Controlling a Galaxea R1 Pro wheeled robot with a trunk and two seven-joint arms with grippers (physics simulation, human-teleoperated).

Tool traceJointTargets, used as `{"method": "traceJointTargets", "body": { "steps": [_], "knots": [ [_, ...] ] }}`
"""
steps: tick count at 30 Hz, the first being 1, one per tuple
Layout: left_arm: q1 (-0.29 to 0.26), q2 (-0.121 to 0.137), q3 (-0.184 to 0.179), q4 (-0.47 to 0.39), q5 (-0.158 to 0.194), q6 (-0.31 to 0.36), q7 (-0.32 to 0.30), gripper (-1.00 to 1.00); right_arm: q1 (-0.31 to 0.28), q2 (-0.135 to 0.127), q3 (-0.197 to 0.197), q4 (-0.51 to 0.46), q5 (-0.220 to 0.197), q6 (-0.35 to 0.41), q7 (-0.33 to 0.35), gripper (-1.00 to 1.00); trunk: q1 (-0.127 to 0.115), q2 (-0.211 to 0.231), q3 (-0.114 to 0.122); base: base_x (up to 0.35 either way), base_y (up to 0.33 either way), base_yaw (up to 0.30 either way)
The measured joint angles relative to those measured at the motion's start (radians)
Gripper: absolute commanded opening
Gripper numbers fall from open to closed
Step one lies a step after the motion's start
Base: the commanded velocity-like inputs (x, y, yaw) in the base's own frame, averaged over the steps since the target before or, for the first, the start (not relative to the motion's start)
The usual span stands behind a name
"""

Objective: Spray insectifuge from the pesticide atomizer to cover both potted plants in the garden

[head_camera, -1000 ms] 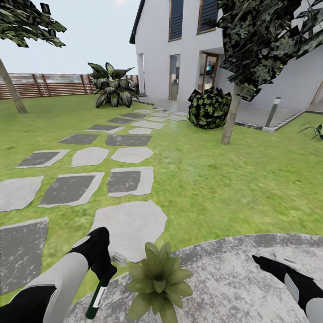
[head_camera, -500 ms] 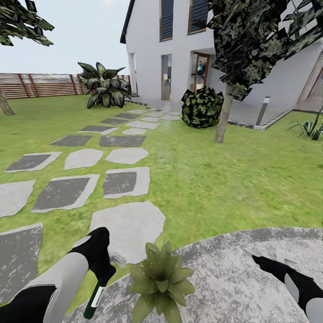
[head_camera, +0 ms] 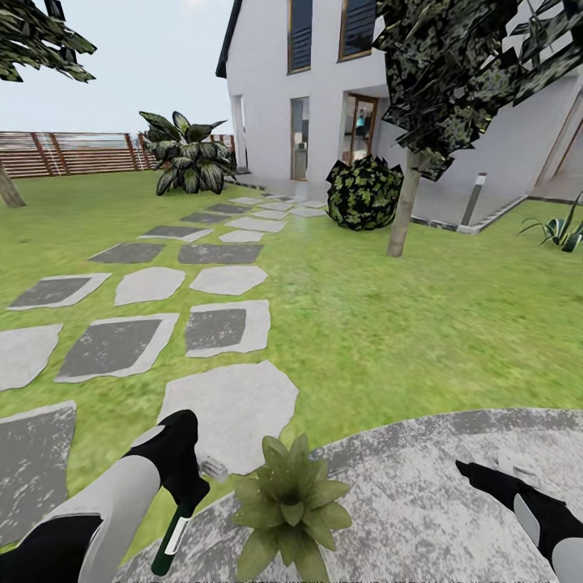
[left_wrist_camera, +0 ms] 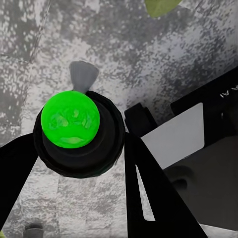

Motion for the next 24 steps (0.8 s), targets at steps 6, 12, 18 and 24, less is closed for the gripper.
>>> {"method": "traceJointTargets", "body": {
  "steps": [6,12,18,24],
  "knots": [
    [0.000,0.000,0.000,-0.001,0.000,0.001,0.000,-1.00,0.000,0.000,0.000,0.001,0.000,0.000,0.000,1.00,0.023,-0.042,-0.026,0.000,0.000,0.000],
    [0.000,0.001,0.000,-0.002,-0.001,0.001,0.000,-1.00,0.000,0.001,0.000,0.001,0.000,0.000,-0.001,1.00,0.038,-0.070,-0.047,0.000,0.000,0.000],
    [0.000,0.001,0.001,-0.003,0.000,0.001,0.000,-1.00,0.000,0.001,0.000,0.001,0.000,0.000,-0.005,1.00,0.038,-0.070,-0.048,0.000,0.000,0.000],
    [0.000,0.000,0.000,-0.001,-0.012,0.001,0.000,-1.00,0.000,0.001,0.001,0.004,0.002,0.000,-0.002,1.00,0.038,-0.070,-0.048,0.071,0.060,0.000]
  ]
}}
